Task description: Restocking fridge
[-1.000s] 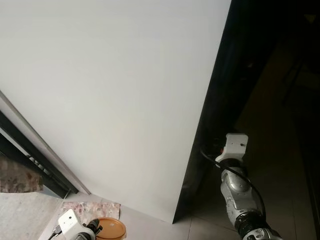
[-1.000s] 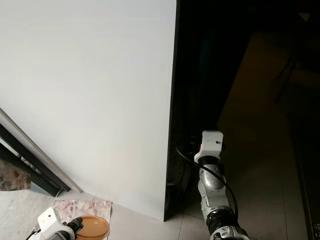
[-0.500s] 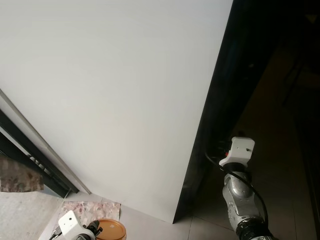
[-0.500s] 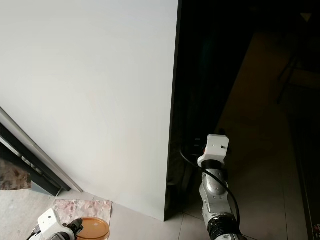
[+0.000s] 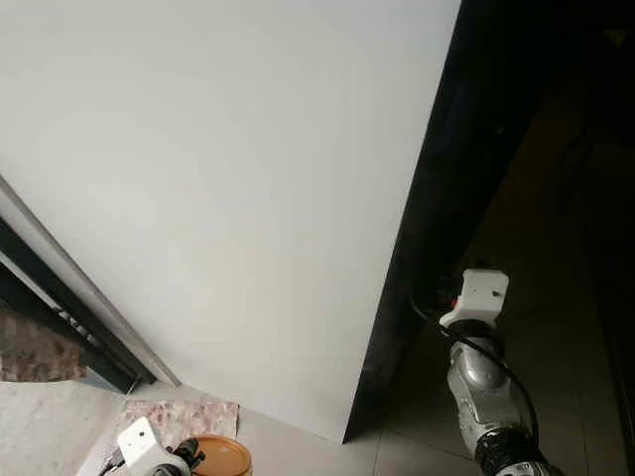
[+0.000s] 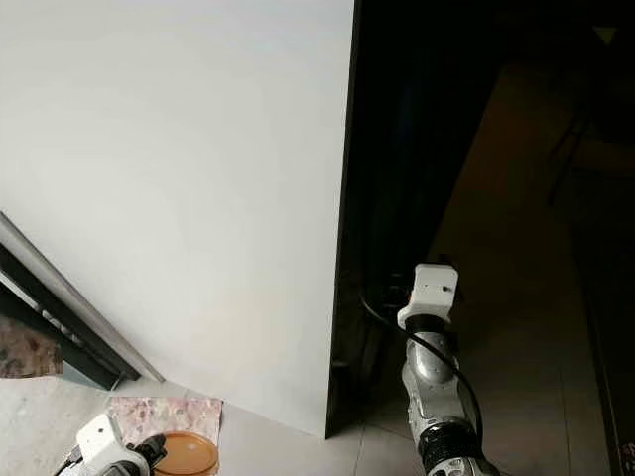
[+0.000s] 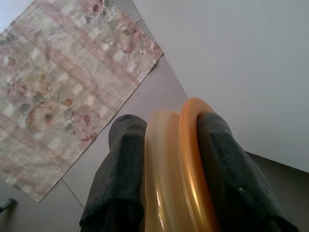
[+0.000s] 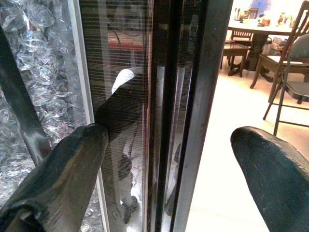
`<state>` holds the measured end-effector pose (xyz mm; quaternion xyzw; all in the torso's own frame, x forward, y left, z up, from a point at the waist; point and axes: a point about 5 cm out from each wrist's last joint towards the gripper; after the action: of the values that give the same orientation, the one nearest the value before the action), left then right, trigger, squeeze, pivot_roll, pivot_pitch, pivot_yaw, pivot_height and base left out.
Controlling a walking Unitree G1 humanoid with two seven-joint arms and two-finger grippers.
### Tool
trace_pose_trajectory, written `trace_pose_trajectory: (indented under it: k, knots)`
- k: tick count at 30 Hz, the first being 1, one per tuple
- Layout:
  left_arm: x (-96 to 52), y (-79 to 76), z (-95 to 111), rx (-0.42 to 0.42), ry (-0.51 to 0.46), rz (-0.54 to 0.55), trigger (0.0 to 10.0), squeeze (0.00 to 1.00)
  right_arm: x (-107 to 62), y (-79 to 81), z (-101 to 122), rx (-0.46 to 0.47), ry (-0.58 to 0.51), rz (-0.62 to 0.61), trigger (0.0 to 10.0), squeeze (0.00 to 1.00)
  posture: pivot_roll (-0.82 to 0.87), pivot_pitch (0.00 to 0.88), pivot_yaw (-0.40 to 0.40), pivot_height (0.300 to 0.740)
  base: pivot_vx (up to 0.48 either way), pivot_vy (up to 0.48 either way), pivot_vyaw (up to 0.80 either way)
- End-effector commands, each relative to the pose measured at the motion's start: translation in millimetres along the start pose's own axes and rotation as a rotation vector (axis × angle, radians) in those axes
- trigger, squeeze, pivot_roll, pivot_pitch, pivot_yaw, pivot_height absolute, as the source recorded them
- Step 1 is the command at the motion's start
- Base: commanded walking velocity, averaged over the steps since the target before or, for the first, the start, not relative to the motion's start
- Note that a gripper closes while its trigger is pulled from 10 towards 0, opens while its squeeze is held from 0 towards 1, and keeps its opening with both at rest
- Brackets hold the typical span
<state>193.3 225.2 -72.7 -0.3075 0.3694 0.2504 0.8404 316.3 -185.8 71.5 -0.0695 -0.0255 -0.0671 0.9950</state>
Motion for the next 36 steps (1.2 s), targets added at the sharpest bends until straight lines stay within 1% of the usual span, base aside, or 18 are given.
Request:
trace_pose_trajectory:
  k: [1, 12, 13, 15, 18, 22, 30, 36]
  knots:
    - [-0.9, 3.4, -4, 0.022, 0.014, 0.011, 10.0, 0.0, 5.3, 0.2, 5, 0.01, -0.007, 0.003, 10.0, 0.0, 0.01, 0.043, 0.009, 0.74, 0.0, 0.0, 0.0]
    - [-0.9, 3.5, -4, 0.025, 0.015, 0.011, 10.0, 0.0, 6.1, 1.4, 6, 0.007, -0.013, 0.009, 10.0, 0.0, 0.01, 0.043, 0.009, 0.74, 0.0, 0.0, 0.0]
    - [-1.0, 3.4, -5, 0.03, 0.017, 0.009, 10.0, 0.0, 2.4, -23.2, 3, -0.033, -0.012, -0.125, 10.0, 0.0, 0.0, 0.051, 0.009, 0.74, 0.0, 0.0, 0.0]
    - [-1.0, 3.3, -5, 0.033, 0.018, 0.009, 10.0, 0.0, -0.5, -40.6, 2, -0.072, -0.011, -0.213, 10.0, 0.0, 0.0, 0.052, 0.008, 0.74, 0.0, 0.0, 0.0]
    - [-1.1, 3.6, -5, 0.032, 0.018, 0.011, 10.0, 0.0, -3.2, -55.0, -2, -0.093, 0.011, -0.285, 10.0, 0.0, 0.0, 0.053, 0.008, 0.74, 0.0, 0.0, 0.0]
    - [-1.2, 3.8, -6, 0.033, 0.02, 0.012, 10.0, 0.0, -7.6, -62.1, -7, -0.096, 0.036, -0.332, 10.0, 0.0, 0.0, 0.054, 0.008, 0.74, 0.0, 0.0, 0.0]
    - [-1.2, 3.8, -6, 0.036, 0.02, 0.012, 10.0, 0.0, -15.4, -58.4, -14, -0.115, 0.058, -0.354, 10.0, 0.0, 0.0, 0.052, 0.009, 0.74, 0.0, 0.0, 0.0]
    - [-1.4, 4.6, -7, 0.038, 0.021, 0.014, 10.0, 0.0, -25.4, -44.3, -30, -0.089, 0.134, -0.314, 10.0, 0.0, 0.0, 0.053, 0.007, 0.74, 0.0, 0.0, 0.0]
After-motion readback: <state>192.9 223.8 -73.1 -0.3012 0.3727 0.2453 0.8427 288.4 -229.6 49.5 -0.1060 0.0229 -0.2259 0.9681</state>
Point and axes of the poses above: a point about 5 cm out from each wrist's last joint towards the gripper, its own x axis pointing out of the wrist towards the gripper, its own z axis along the axis of the wrist's last joint, y = z × x, and after that the axes turned 6 degrees about -x, right-handed
